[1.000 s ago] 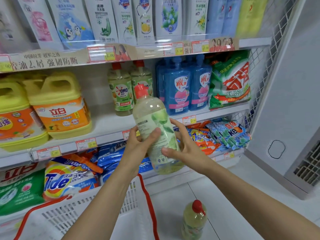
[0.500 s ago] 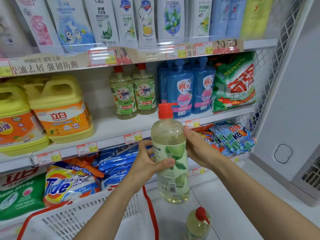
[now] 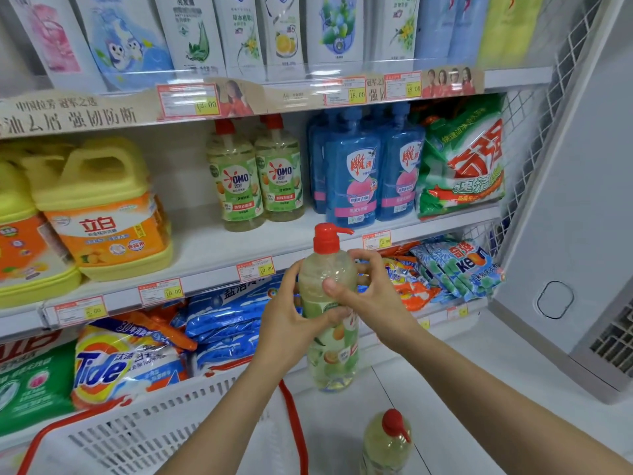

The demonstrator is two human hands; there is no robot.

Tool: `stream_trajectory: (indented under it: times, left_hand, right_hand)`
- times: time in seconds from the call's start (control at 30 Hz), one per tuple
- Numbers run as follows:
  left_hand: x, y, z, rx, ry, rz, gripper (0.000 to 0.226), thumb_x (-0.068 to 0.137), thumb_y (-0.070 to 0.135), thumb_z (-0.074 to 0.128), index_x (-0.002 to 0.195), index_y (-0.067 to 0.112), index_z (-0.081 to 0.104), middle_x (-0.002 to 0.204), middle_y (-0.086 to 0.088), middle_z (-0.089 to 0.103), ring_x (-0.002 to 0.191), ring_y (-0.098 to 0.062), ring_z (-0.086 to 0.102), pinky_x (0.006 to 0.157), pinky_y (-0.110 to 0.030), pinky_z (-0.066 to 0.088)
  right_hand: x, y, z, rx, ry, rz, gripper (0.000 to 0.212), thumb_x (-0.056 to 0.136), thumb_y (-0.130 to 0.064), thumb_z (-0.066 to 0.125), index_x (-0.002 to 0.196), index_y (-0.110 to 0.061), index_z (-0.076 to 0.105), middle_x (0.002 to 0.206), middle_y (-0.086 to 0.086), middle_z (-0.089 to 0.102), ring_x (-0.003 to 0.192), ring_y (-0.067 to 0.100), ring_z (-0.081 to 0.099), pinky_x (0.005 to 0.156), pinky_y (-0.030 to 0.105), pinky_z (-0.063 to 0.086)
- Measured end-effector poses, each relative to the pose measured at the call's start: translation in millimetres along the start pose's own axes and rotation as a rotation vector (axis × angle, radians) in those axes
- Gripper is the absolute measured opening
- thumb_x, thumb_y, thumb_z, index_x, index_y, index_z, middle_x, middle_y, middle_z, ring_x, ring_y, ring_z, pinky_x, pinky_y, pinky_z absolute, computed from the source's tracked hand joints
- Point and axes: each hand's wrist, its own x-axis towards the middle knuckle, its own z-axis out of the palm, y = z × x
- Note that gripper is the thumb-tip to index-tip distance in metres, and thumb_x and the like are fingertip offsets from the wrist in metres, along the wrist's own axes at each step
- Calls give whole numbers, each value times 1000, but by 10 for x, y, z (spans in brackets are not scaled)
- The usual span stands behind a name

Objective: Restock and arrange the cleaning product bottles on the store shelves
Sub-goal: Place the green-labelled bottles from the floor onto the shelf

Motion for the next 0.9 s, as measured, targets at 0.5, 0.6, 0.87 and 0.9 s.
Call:
stream_trajectory:
  times: [0.5, 0.6, 0.87, 0.9]
  left_hand:
    - [-31, -823, 151, 85, -371, -138, 88, 62, 20, 91, 130, 51, 45, 113, 18, 68, 108, -4, 64, 93, -27, 51]
    - [-32, -972, 276, 178, -366, -175, 90, 50, 49, 87, 127, 55, 43, 119, 17, 63, 110, -5, 61, 96, -36, 52]
    - [-142, -1432, 800, 360, -319, -299, 77, 54, 53, 85, 122, 38, 51, 116, 14, 63, 107, -13, 62, 90, -33, 50]
    - [-180, -1489, 816, 336, -321, -307, 76, 53, 52, 86, 119, 38, 51, 115, 13, 63, 107, -13, 62, 90, -33, 50]
  right_hand:
    - [233, 71, -317, -878, -334, -86, 19, 85, -26, 76, 103, -20, 73, 100, -4, 70, 91, 11, 60, 80, 23, 47]
    - [211, 364, -243, -897, -289, -80, 21, 84, -28, 76, 101, -17, 74, 100, 0, 72, 93, 17, 62, 80, 28, 47]
    - [72, 1154, -250, -900, -382, 66, 29, 81, -29, 78, 104, -14, 72, 101, 3, 70, 90, 18, 62, 78, 27, 46]
    - [80, 1178, -318, -805, -402, 121, 28, 83, -30, 77, 105, -14, 71, 100, 2, 70, 87, 16, 62, 78, 25, 48]
